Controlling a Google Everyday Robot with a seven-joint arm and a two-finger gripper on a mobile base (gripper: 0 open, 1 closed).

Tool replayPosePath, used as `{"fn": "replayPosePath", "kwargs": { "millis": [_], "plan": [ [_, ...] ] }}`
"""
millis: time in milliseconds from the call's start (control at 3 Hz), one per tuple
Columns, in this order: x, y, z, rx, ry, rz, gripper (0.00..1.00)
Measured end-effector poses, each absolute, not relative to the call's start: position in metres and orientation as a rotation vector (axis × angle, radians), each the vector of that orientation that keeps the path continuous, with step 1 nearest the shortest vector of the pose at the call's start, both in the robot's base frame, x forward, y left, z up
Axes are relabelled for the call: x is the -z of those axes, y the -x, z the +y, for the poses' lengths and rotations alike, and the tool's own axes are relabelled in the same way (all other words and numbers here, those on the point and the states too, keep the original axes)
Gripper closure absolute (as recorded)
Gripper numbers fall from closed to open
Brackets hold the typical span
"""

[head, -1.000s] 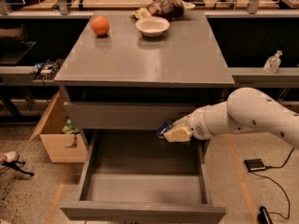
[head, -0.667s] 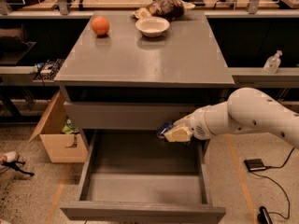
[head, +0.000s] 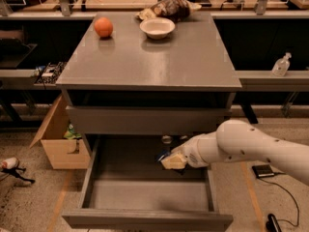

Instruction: Place rxbar blueberry into middle drawer

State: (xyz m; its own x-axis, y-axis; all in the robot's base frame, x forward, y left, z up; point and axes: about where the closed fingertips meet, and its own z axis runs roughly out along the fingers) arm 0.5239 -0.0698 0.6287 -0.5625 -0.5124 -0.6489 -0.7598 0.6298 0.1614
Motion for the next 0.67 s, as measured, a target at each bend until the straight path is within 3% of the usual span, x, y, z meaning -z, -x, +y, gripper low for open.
{"fn": "replayPosePath", "kwargs": {
  "millis": [667],
  "plan": [
    [-0.545,-0.513,-0.024,-0.702,0.983,2.328,1.00]
  ]
}}
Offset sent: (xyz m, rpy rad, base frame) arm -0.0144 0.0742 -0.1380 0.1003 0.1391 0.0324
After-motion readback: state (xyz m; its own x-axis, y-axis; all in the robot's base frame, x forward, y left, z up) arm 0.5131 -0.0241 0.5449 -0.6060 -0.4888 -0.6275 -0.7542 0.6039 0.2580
